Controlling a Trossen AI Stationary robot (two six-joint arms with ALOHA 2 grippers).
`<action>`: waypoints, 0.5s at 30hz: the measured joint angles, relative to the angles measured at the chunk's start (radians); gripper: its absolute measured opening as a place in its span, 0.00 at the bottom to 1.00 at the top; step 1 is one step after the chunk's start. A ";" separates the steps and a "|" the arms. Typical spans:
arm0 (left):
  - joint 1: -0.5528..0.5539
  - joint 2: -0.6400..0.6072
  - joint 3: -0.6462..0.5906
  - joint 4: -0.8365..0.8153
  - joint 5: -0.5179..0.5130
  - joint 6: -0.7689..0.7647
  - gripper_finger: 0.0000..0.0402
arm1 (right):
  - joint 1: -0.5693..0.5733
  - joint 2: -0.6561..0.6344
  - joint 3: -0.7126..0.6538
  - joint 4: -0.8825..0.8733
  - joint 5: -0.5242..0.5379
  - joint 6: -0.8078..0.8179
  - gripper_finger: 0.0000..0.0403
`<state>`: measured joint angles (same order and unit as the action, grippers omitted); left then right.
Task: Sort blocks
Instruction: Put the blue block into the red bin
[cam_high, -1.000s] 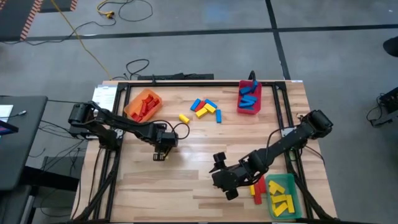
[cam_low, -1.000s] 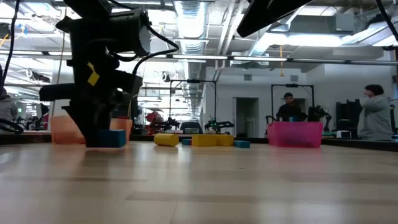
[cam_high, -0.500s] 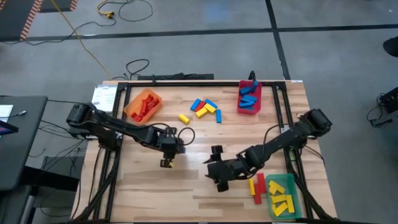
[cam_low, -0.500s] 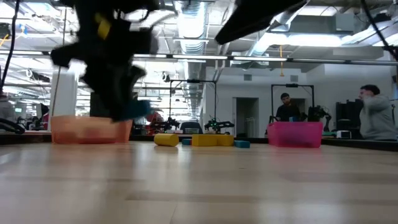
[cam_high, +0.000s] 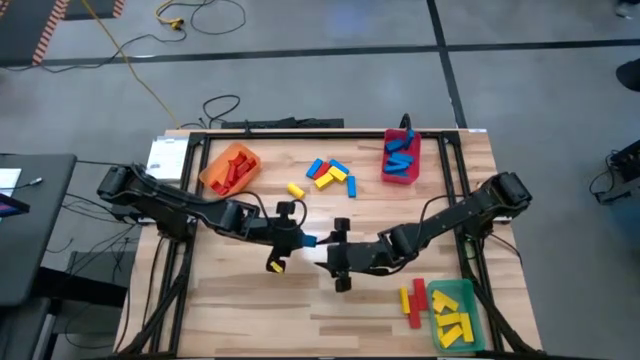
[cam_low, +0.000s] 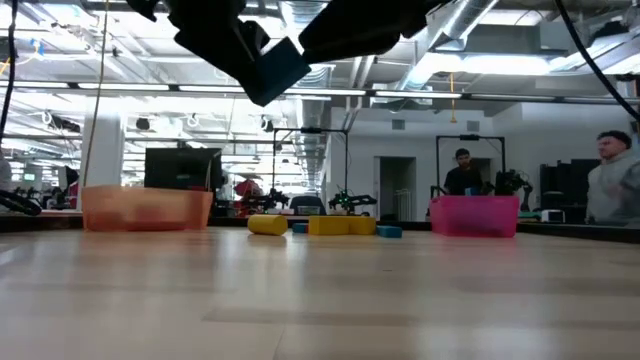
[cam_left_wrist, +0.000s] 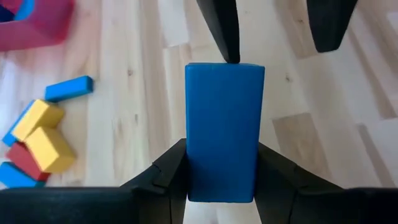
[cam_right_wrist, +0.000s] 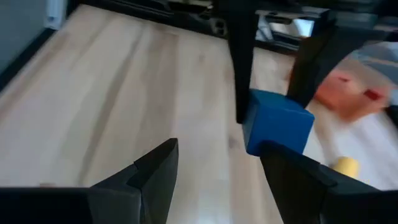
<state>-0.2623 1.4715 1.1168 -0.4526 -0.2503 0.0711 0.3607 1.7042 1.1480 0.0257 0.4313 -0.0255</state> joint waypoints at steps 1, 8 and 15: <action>0.000 0.000 0.000 0.002 -0.008 0.000 0.33 | 0.000 0.000 -0.001 0.002 0.022 -0.006 0.63; 0.001 0.000 0.000 0.009 -0.056 -0.004 0.33 | 0.000 0.000 -0.001 0.022 0.115 -0.035 0.63; 0.005 0.000 0.000 0.007 -0.056 -0.006 0.33 | 0.004 -0.002 -0.001 0.023 0.226 -0.060 0.63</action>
<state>-0.2577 1.4715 1.1168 -0.4458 -0.3067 0.0647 0.3649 1.7020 1.1470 0.0486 0.6569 -0.0859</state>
